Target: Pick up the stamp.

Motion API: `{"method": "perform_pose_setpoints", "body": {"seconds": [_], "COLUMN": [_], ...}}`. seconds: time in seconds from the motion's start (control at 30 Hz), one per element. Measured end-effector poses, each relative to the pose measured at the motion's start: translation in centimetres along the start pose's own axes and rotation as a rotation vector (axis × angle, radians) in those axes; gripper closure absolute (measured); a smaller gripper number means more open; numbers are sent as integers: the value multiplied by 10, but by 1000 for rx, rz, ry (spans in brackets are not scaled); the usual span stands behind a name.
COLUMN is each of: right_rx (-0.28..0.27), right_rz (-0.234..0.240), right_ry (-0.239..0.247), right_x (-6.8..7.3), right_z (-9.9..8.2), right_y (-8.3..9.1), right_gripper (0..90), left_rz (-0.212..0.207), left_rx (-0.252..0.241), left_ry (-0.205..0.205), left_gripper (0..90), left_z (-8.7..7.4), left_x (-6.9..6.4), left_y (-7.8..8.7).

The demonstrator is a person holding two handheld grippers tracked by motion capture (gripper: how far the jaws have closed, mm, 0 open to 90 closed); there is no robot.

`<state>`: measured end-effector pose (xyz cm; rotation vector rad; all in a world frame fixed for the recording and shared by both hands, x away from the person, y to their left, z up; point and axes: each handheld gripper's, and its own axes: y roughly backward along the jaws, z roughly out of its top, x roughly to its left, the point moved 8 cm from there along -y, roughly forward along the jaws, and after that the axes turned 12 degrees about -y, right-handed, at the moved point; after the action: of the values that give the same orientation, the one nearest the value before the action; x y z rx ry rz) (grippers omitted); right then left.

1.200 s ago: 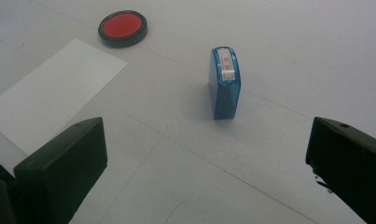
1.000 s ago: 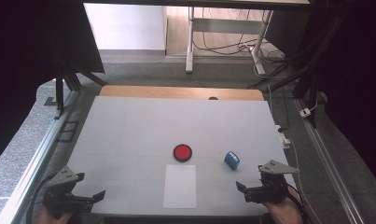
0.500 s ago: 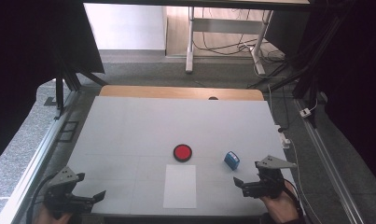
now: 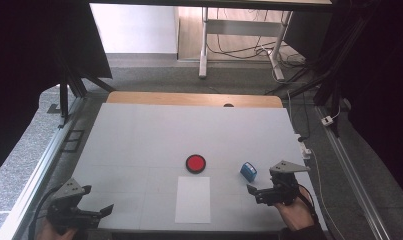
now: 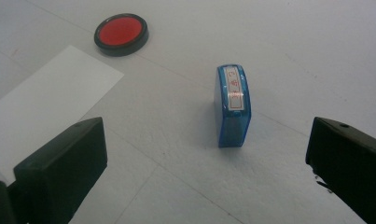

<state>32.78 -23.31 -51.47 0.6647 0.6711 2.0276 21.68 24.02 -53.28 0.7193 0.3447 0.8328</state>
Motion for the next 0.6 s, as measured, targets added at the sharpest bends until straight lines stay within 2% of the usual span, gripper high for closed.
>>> {"method": "perform_pose_setpoints", "body": {"seconds": [0.1, 0.27, 0.5, 0.6], "right_rx": [15, 26, 74, 78], "right_rz": [-22, -26, -37, -42], "right_ry": [-9, -22, -6, 5], "right_x": [-4, -6, -9, -10], "right_z": [-1, 4, 6, 7], "right_y": [-6, -13, -25, -28], "right_gripper": [0, 0, 0, 0], "left_rz": [-1, 2, -1, 1], "left_rx": [1, 1, 2, 2], "left_ry": [0, 0, 2, 1], "left_gripper": [0, 0, 0, 0], "left_z": [0, 0, 0, 0], "left_x": [0, 0, 0, 0], "left_y": [0, -1, -1, -1]}}
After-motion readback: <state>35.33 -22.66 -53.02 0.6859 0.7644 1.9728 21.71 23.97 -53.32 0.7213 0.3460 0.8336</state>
